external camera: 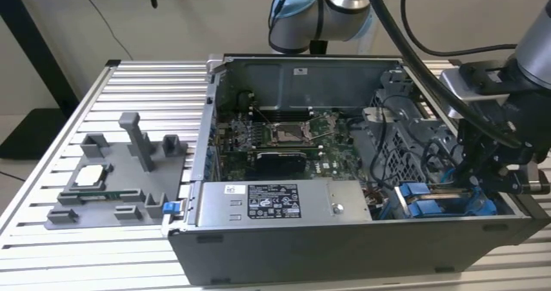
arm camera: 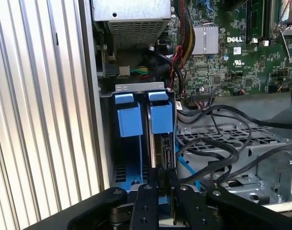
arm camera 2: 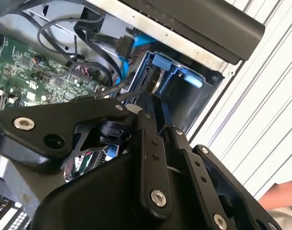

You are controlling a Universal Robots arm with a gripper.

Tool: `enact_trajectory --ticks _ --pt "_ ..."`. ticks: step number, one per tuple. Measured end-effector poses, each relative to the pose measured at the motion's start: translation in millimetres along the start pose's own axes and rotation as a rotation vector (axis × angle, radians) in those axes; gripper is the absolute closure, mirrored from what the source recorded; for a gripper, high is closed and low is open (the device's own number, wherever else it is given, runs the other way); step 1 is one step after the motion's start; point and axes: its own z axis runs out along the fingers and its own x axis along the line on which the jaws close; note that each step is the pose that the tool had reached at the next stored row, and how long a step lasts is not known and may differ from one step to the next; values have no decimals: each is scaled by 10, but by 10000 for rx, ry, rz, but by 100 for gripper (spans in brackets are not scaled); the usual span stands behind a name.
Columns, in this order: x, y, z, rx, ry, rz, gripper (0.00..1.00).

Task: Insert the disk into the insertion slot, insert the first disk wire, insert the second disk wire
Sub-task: 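Insert the first disk wire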

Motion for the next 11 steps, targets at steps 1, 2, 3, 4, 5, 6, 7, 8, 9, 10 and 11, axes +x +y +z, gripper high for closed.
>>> enact_trajectory --ticks 1,2,3,4,5,6,7,8,9,10,11 --pt "-2 0 2 0 -1 -1 100" --pt "-9 -1 10 -12 3 0 100" --pt "-17 -5 14 -45 17 1 100" --pt "-22 -10 20 -53 17 -2 100" --pt "-26 -14 29 -57 14 -18 100" --pt "-29 -17 36 -62 13 -51 100" --pt "-32 -21 48 -65 9 -84 100" --pt "-37 -24 62 -69 6 -113 100" --pt "-43 -25 75 -72 6 -138 100" --pt "-49 -26 90 -75 3 -162 100" --pt "-55 -26 102 -78 1 -189 100"
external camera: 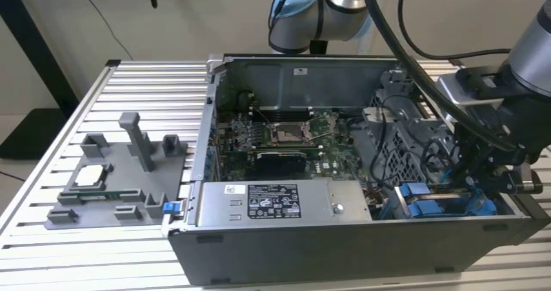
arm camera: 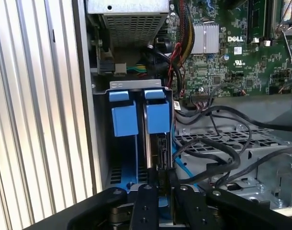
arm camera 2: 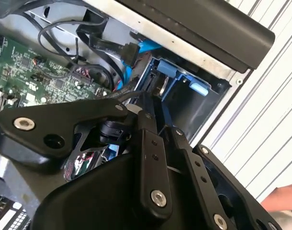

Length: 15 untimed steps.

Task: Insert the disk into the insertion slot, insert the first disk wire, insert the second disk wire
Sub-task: 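Insert the first disk wire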

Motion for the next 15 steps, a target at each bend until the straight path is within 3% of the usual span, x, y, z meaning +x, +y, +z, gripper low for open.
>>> enact_trajectory --ticks 6,9,14,15 --pt "-24 -36 30 -39 -24 -210 100" --pt "-31 -78 45 -98 -28 -259 100" --pt "-56 -101 60 -470 -3 -224 100" --pt "-59 -113 62 -505 0 -229 100"
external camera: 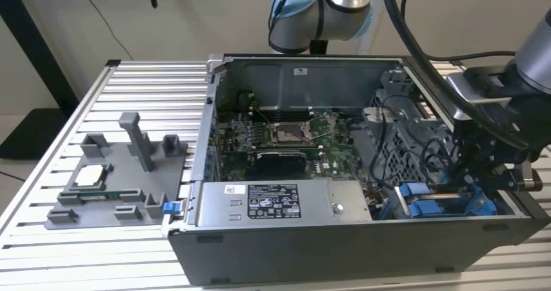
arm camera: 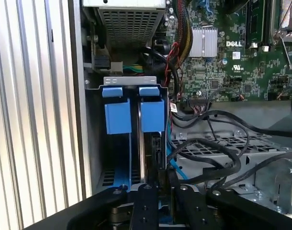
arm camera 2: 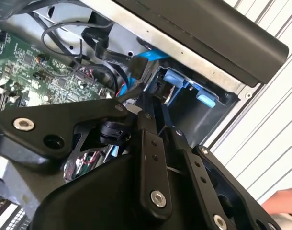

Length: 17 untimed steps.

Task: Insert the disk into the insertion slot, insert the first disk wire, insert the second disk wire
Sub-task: 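Insert the first disk wire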

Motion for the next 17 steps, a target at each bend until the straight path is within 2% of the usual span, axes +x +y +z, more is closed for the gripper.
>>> enact_trajectory --ticks 4,17 --pt "-5 -40 5 -21 -1 -30 100" --pt "-16 -39 54 -26 2 -31 100"
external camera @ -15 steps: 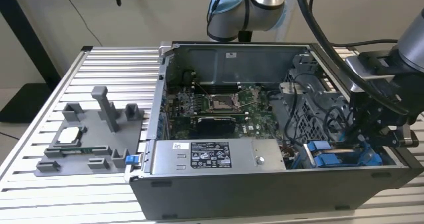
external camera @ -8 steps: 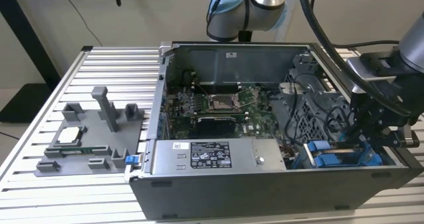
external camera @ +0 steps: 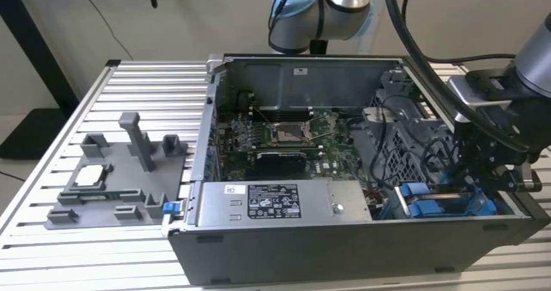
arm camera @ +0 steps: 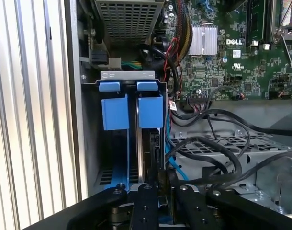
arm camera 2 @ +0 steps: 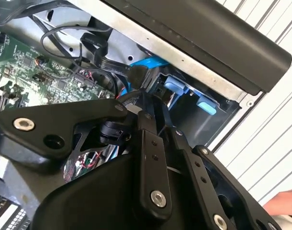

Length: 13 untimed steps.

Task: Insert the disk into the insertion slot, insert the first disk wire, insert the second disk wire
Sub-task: 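Insert the first disk wire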

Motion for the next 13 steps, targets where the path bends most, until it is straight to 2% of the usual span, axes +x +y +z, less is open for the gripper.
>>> enact_trajectory --ticks 6,9,10,13 --pt "4 1 57 -24 13 0 100" --pt "5 2 68 -27 -10 3 100" --pt "6 3 71 -29 -13 4 0" --pt "6 2 67 -26 -3 4 0"
